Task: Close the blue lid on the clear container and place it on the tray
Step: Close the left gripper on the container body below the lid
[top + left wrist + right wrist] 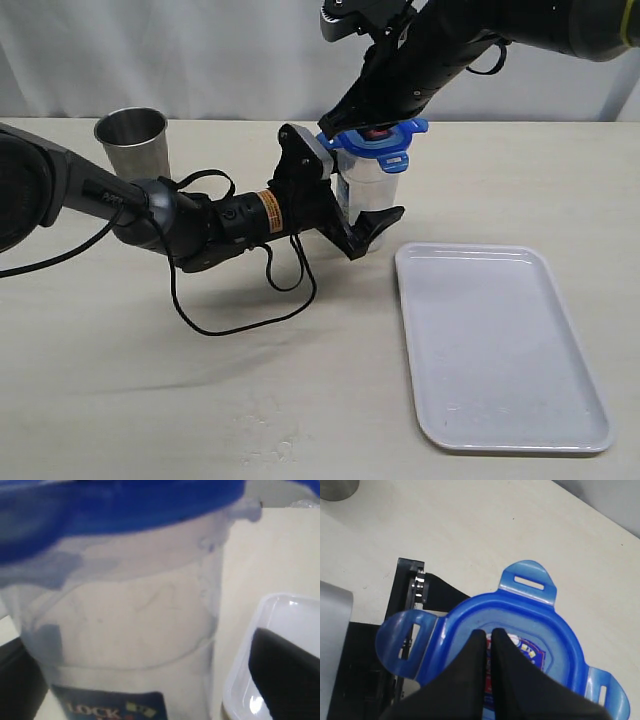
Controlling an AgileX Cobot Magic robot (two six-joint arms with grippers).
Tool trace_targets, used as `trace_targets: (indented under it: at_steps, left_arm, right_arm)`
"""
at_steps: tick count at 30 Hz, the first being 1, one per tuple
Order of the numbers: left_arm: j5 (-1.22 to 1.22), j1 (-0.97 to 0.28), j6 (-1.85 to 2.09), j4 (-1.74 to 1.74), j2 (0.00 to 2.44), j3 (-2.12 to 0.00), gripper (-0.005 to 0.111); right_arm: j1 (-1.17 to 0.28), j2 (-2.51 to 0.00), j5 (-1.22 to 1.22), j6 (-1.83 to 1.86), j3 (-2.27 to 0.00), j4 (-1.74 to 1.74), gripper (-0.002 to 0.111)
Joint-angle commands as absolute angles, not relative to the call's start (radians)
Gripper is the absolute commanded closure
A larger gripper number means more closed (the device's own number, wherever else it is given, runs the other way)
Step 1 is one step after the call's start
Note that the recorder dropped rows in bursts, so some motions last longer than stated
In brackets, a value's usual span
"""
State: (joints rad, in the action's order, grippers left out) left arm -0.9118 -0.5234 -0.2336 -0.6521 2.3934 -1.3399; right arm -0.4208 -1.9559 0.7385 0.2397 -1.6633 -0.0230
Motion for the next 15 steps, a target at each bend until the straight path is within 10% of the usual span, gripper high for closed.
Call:
trace_targets:
  at_steps: [1, 15]
  left_arm:
    - [-1.011, -0.527, -0.240, -0.653, 2.394, -1.346, 0.004]
    - [-1.015, -0.533, -0.240, -0.653, 2.394, -1.346, 0.004]
  right_arm:
    - [-0.421, -1.975, 0.775, 0.239, -1.652, -0.016, 0.104]
    - [-0.421, -1.975, 0.775, 0.239, -1.652, -0.016, 0.104]
